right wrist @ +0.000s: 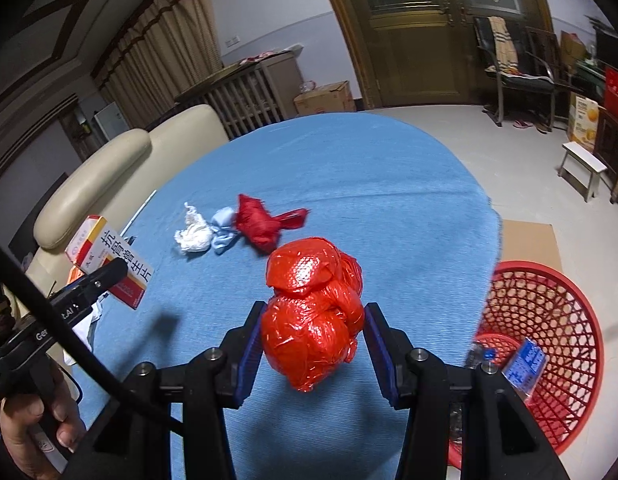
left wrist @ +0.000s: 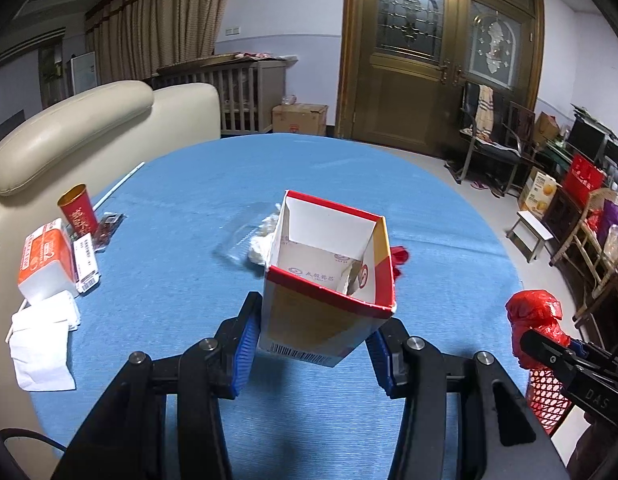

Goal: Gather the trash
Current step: 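Carry the red bag and the paper box over the red basket with both tools, then open the right tool to drop the red bag into the basket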

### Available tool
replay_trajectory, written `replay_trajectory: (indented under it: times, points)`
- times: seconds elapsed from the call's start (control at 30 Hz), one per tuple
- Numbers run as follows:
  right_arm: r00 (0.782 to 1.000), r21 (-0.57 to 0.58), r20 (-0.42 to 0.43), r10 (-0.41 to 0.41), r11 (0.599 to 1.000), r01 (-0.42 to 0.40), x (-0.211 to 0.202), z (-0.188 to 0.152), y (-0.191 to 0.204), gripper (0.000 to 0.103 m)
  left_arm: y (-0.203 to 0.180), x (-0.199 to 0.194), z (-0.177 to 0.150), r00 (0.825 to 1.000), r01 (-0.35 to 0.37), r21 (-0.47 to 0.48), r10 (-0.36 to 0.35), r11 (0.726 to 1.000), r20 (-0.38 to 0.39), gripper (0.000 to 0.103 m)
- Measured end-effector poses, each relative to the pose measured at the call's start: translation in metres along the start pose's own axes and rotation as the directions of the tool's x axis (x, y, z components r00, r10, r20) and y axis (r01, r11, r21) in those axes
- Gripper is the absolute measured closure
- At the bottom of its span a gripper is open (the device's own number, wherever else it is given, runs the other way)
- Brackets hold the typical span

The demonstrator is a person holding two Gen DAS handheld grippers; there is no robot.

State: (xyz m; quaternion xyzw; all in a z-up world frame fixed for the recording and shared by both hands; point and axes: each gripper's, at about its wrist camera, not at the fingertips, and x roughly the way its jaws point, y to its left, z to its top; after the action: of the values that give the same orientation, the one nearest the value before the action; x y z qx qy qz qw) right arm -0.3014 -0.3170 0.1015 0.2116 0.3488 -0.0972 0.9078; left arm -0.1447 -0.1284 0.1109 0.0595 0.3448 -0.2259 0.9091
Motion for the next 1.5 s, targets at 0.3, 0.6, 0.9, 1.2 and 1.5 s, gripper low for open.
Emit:
replay_trajectory:
  times: [0.3,0.6,0.9,1.2,1.5]
  points:
    - [0.999,0.055,0.015,-0.046,0.997,0.046,-0.009,-0.002,-0.035,0.052,-0.027,-0.003,-0.002,0.999,0.050,0.045,-0.050,0.998,-0.005,0.052]
    - [0.993,0.110,0.025,-0.116,0.988,0.113,-0.027,-0.008,-0.076,0.052,-0.059,-0.001,-0.007,0.995,0.098,0.103,-0.096,0.990,-0.021,0.052]
    - [0.980,0.191,0.033,-0.196,0.964,0.187,-0.049,-0.017,-0.129,0.052,-0.099,-0.002,-0.006,0.988,0.154,0.158,-0.151,0.975,-0.032,0.052]
    - [0.968,0.249,0.025,-0.250,0.939,0.237,-0.061,-0.025,-0.166,0.052,-0.146,-0.006,-0.009,0.971,0.241,0.214,-0.233,0.947,-0.060,0.052]
    - [0.965,0.275,-0.013,-0.263,0.927,0.256,-0.057,-0.038,-0.185,0.052,-0.180,-0.004,-0.013,0.959,0.283,0.255,-0.269,0.925,-0.087,0.052]
